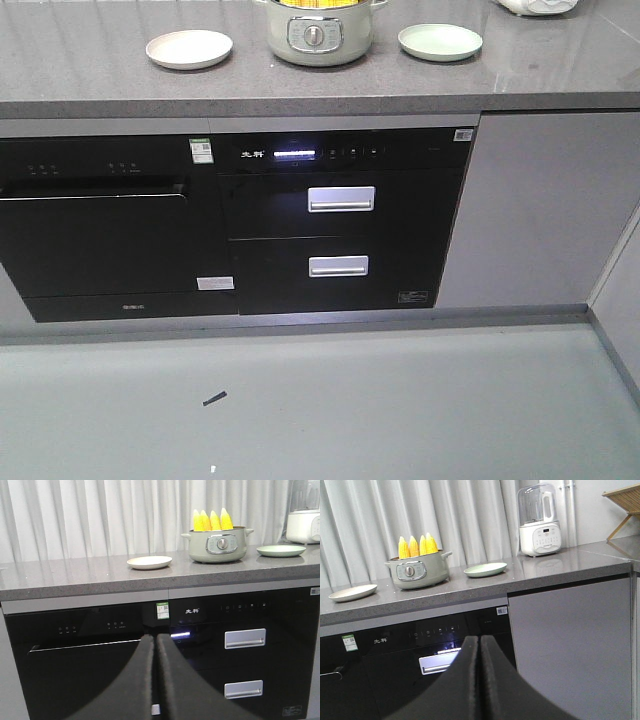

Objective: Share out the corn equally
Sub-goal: 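Continue driving forward until the pot and plates are in reach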

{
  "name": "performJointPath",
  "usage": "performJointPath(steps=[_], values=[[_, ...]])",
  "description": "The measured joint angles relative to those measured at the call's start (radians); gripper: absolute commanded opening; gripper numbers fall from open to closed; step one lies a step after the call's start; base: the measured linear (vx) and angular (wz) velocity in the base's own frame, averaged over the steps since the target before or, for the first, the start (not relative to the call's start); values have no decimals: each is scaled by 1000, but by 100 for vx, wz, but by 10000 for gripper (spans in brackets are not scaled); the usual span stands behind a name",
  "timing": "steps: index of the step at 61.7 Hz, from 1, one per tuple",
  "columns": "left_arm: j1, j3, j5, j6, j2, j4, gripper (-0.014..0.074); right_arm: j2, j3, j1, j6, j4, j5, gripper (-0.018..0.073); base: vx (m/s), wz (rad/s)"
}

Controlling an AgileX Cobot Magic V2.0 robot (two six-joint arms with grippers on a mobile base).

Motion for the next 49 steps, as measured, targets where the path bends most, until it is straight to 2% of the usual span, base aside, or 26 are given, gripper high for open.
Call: performJointPath(steps=[49], values=[[0,0,0,0,0,0,-6,0,0,0,0,0,0,-4,10,1]])
